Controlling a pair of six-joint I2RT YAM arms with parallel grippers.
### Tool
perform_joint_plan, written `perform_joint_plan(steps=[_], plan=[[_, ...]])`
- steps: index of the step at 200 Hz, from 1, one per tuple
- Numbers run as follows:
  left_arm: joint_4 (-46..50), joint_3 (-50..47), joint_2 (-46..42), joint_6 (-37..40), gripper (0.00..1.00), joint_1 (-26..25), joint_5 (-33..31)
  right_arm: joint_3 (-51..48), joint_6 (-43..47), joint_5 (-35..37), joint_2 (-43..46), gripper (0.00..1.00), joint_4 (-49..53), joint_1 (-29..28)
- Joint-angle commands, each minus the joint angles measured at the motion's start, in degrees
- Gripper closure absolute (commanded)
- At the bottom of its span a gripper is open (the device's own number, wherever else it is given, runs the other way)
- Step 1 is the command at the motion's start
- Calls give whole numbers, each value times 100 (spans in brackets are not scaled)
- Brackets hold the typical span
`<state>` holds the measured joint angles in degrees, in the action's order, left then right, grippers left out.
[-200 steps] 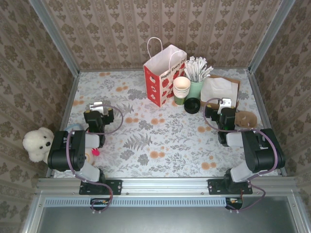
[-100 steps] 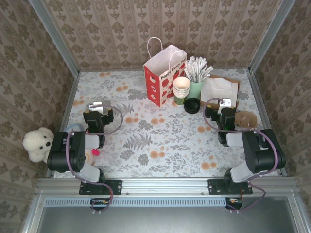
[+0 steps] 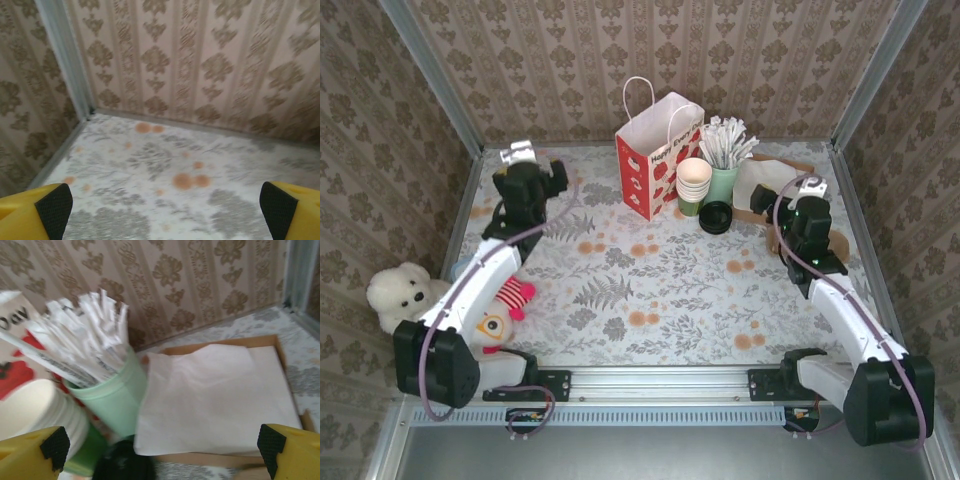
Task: Pack the takeout coffee
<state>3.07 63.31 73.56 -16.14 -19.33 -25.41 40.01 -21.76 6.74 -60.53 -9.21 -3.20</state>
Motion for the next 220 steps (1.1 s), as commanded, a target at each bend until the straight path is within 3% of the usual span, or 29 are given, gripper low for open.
perform_joint_plan(steps=[1,24,44,56,84,139,174,220], plan=[[2725,1064,578,-1486,0,-128,551,703,-959,-644,-138,0,1554,-127],[3486,2179,1285,-1638,0,-279,1582,1682,-1370,-754,-669,0,2611,-256],[3977,2972,1810,-1825,0,-516,1788,2288,-1253,-962,-1172,0,3004,-321],[3938,3088,1912,-2007,0,-627,1835,2674,-1235,-695,-1523,0,3466,-330],[3196,2598,1774,-2040,0,-853,2057,3327,-1277,-1179,-2221,8,3761,-615],[1915,1508,1535,-2033,0,-832,2902,5048,-1970,-305,-3855,30,4506,-1248],[2098,1301,1494,-1608,0,-805,2989,5918,-1796,378,-4558,50,4967,-1479],[1774,956,1399,-1591,0,-748,3034,6265,-1706,537,-4908,70,5069,-1567]])
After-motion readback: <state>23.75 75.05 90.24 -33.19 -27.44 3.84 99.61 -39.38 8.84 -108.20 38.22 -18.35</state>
